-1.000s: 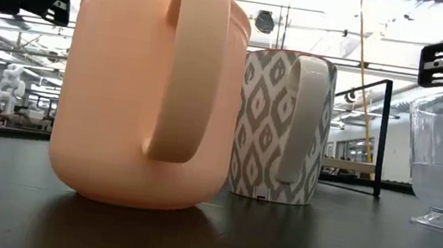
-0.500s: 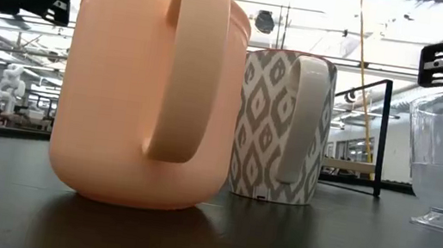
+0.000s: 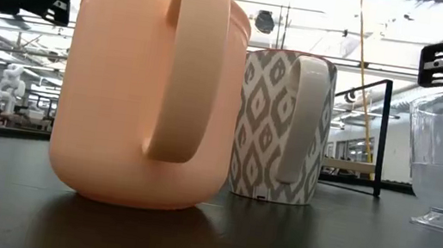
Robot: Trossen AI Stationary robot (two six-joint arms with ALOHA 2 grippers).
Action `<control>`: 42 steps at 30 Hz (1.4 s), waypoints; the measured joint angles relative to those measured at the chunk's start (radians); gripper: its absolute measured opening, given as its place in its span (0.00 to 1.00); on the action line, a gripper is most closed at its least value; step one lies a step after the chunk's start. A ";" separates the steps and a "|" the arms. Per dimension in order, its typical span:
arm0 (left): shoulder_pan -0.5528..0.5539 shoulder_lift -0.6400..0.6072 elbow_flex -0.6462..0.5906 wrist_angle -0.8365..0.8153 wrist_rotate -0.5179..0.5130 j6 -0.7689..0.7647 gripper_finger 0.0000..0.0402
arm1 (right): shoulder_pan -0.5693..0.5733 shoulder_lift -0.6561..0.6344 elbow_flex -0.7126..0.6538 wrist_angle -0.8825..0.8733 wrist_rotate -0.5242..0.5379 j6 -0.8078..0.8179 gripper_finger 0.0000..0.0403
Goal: Stack small to large cups/mugs on shelf
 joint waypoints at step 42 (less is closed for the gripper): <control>0.000 0.000 0.000 0.232 0.002 -0.133 0.08 | 0.000 0.000 0.000 0.000 0.000 0.000 0.00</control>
